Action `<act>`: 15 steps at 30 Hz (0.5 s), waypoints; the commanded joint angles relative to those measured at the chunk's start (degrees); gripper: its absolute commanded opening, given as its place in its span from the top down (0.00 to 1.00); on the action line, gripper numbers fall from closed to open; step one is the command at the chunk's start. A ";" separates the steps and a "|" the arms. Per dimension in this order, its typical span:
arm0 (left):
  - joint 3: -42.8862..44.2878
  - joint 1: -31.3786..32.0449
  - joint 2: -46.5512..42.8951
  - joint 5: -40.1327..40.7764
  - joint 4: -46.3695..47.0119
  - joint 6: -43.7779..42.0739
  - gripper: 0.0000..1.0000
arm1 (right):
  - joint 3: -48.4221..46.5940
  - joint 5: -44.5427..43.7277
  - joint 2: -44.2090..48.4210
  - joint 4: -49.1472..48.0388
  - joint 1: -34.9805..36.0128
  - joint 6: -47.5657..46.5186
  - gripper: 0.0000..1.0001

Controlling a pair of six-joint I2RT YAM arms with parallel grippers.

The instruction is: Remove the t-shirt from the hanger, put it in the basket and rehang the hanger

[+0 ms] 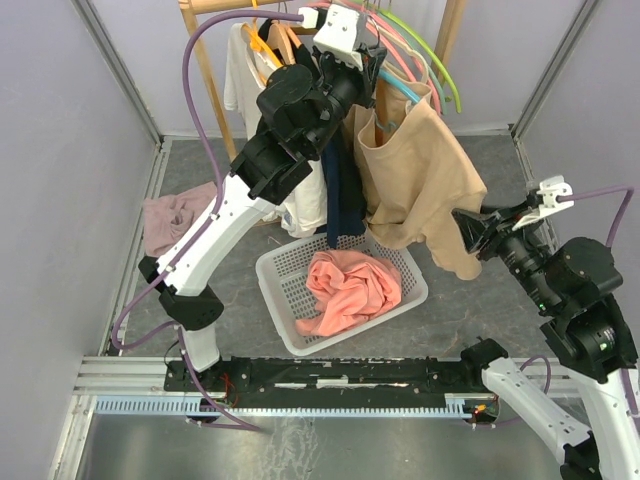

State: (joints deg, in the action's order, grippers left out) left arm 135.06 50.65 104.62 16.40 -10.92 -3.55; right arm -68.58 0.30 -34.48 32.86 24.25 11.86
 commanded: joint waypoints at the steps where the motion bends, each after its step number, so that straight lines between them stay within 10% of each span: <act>1: 1.78 -0.19 -3.92 2.54 4.19 -3.22 0.97 | 2.15 -3.78 2.49 0.40 -0.06 1.73 0.66; 7: 2.00 -0.59 -4.11 5.03 3.89 -3.39 0.97 | 6.63 -10.01 4.04 2.29 -0.01 7.10 0.98; 15: 1.96 -1.67 -5.53 8.21 3.66 -3.22 0.97 | 18.17 -18.44 4.85 1.70 0.00 17.00 0.99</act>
State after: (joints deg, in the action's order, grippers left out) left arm 135.06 50.37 103.92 20.67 -11.18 -3.55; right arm -54.33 -12.36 -30.02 35.22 24.25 23.20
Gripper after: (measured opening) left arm 0.082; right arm 0.023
